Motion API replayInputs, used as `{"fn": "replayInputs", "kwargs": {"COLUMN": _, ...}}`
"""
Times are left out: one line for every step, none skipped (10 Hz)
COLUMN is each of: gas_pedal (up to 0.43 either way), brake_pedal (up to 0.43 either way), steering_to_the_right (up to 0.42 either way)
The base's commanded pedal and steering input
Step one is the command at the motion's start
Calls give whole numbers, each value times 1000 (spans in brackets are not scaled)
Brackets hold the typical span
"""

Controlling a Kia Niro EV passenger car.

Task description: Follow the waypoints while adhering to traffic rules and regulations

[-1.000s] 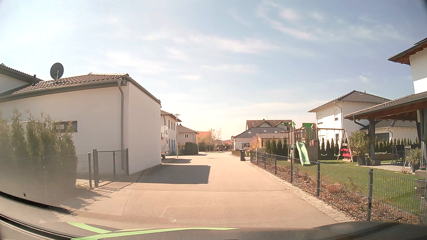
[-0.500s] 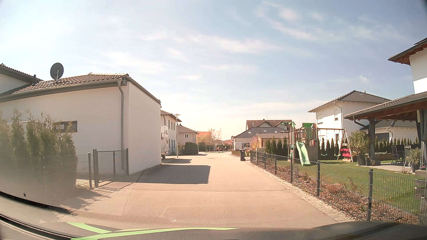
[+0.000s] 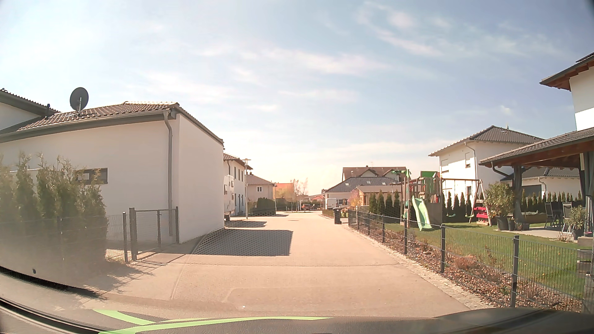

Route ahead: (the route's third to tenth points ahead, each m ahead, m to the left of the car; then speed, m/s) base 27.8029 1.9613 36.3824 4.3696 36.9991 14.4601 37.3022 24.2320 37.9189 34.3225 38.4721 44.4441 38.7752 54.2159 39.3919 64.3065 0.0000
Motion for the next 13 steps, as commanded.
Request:
{"fn": "replayInputs", "kwargs": {"gas_pedal": 0, "brake_pedal": 354, "steering_to_the_right": 0}}
{"fn": "replayInputs", "kwargs": {"gas_pedal": 0, "brake_pedal": 348, "steering_to_the_right": 0}}
{"fn": "replayInputs", "kwargs": {"gas_pedal": 0, "brake_pedal": 341, "steering_to_the_right": 0}}
{"fn": "replayInputs", "kwargs": {"gas_pedal": 0, "brake_pedal": 341, "steering_to_the_right": 0}}
{"fn": "replayInputs", "kwargs": {"gas_pedal": 0, "brake_pedal": 348, "steering_to_the_right": 0}}
{"fn": "replayInputs", "kwargs": {"gas_pedal": 0, "brake_pedal": 354, "steering_to_the_right": 0}}
{"fn": "replayInputs", "kwargs": {"gas_pedal": 0, "brake_pedal": 366, "steering_to_the_right": 0}}
{"fn": "replayInputs", "kwargs": {"gas_pedal": 0, "brake_pedal": 366, "steering_to_the_right": 0}}
{"fn": "replayInputs", "kwargs": {"gas_pedal": 0, "brake_pedal": 366, "steering_to_the_right": 0}}
{"fn": "replayInputs", "kwargs": {"gas_pedal": 0, "brake_pedal": 372, "steering_to_the_right": 0}}
{"fn": "replayInputs", "kwargs": {"gas_pedal": 0, "brake_pedal": 366, "steering_to_the_right": 0}}
{"fn": "replayInputs", "kwargs": {"gas_pedal": 0, "brake_pedal": 366, "steering_to_the_right": 0}}
{"fn": "replayInputs", "kwargs": {"gas_pedal": 0, "brake_pedal": 360, "steering_to_the_right": 0}}
